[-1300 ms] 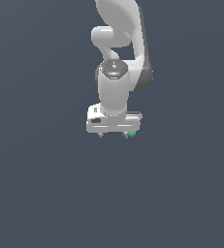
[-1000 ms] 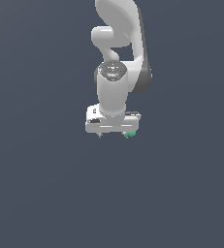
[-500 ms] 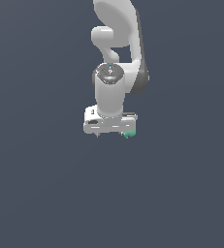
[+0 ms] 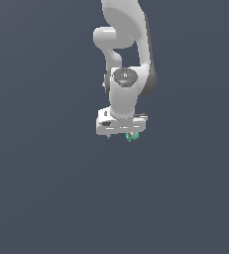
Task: Pick up the object and move it to a goal position.
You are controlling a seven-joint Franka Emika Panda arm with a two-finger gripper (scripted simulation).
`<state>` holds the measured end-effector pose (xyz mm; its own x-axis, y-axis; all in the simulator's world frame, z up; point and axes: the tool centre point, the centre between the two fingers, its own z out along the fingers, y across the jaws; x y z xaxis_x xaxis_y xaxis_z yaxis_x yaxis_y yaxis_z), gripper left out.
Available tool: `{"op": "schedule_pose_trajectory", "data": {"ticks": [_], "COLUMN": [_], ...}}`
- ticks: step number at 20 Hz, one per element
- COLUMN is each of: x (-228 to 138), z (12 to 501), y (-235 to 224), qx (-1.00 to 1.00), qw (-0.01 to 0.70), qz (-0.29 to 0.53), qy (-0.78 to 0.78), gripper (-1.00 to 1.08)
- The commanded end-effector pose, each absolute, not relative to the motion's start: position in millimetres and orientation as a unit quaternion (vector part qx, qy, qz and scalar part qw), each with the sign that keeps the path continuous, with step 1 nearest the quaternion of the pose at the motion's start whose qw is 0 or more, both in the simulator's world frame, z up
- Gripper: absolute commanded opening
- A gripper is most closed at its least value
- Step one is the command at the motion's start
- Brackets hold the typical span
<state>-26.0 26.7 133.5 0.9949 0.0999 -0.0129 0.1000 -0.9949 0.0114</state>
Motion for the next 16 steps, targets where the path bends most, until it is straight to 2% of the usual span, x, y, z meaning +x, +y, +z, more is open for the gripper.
{"op": "schedule_pose_trajectory", "data": {"ticks": [1,9,16], "x": [-38,-83,-103], "z": [125,100,90], "y": [41,83,99], "qx": [0.998,0.997,0.997], "qw": [0.005,0.002,0.000], "qz": [-0.005,-0.001,0.000], "qy": [0.055,0.072,0.079], "gripper": [1.00,1.00,1.00]}}
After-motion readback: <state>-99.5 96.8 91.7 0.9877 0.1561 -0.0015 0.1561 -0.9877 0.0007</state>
